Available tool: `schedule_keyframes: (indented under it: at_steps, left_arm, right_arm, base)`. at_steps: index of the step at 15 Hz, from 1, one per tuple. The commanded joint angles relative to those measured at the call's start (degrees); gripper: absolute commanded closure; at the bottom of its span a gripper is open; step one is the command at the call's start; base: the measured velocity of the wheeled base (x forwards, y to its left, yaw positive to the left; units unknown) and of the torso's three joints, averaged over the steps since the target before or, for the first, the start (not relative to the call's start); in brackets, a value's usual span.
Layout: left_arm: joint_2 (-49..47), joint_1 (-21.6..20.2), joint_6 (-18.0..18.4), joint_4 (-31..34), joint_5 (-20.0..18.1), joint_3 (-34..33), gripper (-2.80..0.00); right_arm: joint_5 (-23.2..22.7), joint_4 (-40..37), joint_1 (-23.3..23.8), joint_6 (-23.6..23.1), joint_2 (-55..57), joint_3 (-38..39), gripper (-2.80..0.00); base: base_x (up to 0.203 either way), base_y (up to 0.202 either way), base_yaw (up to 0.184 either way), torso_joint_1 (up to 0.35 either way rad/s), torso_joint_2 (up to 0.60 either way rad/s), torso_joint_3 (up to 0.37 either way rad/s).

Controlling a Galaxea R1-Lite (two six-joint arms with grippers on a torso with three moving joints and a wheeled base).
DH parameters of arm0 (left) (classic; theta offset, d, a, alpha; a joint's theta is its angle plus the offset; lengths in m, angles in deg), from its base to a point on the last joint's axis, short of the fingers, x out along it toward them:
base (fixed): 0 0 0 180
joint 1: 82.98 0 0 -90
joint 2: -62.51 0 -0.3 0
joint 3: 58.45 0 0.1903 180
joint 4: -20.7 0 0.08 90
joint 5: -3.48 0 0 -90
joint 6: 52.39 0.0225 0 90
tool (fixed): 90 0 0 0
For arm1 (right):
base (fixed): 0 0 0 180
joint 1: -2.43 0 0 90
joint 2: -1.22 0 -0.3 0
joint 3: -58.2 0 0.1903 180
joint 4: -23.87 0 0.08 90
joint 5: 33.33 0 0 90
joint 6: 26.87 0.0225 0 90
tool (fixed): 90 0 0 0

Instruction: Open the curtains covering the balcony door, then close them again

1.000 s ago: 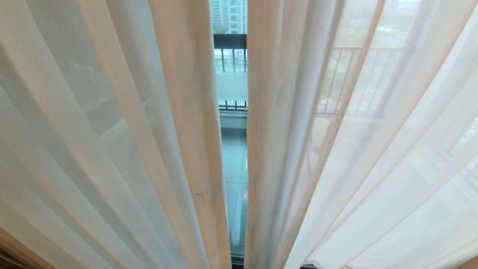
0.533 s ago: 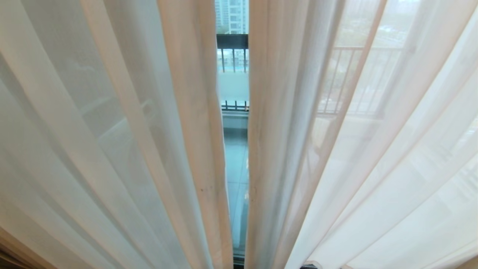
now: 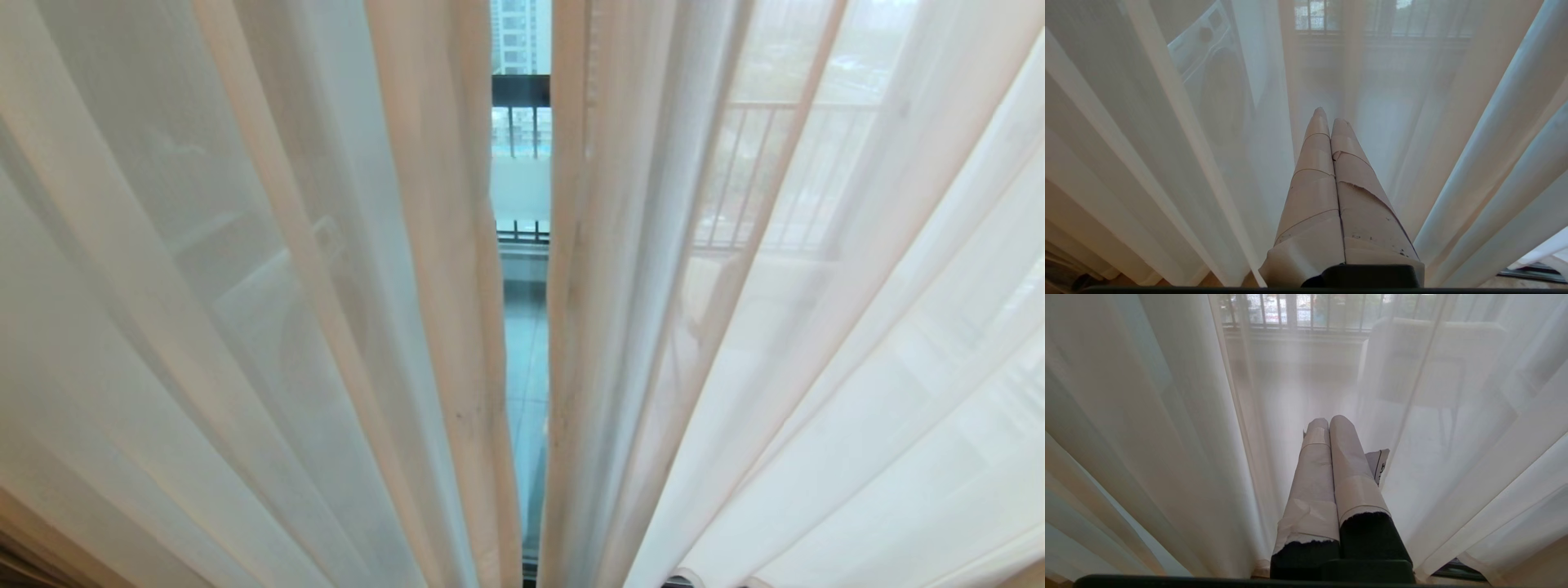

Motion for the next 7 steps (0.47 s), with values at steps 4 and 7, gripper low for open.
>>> schedule_keyframes:
  at_steps: [4,7]
  left_arm:
    - [0.0,0.0,0.0,-0.1,0.1,0.0,0.00]
    - [0.0,0.0,0.0,-0.1,0.1,0.0,0.00]
  right_arm:
    - [0.1,0.1,0.0,0.0,0.1,0.0,0.00]
    - [0.1,0.1,0.0,0.0,0.1,0.0,0.00]
  base:
    - [0.000,0.000,0.000,0.000,0.00,0.000]
    - [0.000,0.000,0.000,0.000,0.00,0.000]
